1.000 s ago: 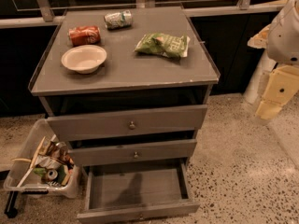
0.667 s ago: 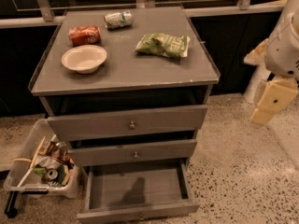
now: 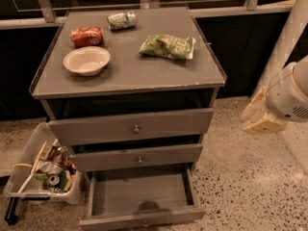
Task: Close bottom drawer
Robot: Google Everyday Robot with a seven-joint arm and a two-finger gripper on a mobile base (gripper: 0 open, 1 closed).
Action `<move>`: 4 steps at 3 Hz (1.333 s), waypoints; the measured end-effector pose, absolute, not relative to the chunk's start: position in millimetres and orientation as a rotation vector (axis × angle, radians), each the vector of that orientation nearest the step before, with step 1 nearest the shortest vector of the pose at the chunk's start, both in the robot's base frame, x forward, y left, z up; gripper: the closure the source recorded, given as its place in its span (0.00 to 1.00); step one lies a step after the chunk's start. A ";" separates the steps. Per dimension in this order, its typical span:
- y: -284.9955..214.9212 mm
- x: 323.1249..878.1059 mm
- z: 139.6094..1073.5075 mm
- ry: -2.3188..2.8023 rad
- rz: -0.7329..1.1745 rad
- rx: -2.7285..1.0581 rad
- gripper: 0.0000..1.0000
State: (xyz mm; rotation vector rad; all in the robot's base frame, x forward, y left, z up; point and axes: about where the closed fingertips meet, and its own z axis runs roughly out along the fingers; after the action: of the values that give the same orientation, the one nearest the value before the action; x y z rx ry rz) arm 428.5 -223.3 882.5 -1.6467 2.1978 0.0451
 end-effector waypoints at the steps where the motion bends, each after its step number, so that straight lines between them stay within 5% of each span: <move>1: -223.4 429.3 881.5 2.193 0.037 -1.638 0.86; 2: -223.3 429.2 881.7 2.193 0.037 -1.639 1.00; 4: -191.8 429.6 798.1 2.254 0.193 -1.581 1.00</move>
Offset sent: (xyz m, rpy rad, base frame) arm 0.0009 -0.0003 -0.0016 0.0021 -0.0104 -0.0044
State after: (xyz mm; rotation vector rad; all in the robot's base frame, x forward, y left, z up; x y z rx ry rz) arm 429.6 -191.8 798.1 -1.5806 2.2535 0.1926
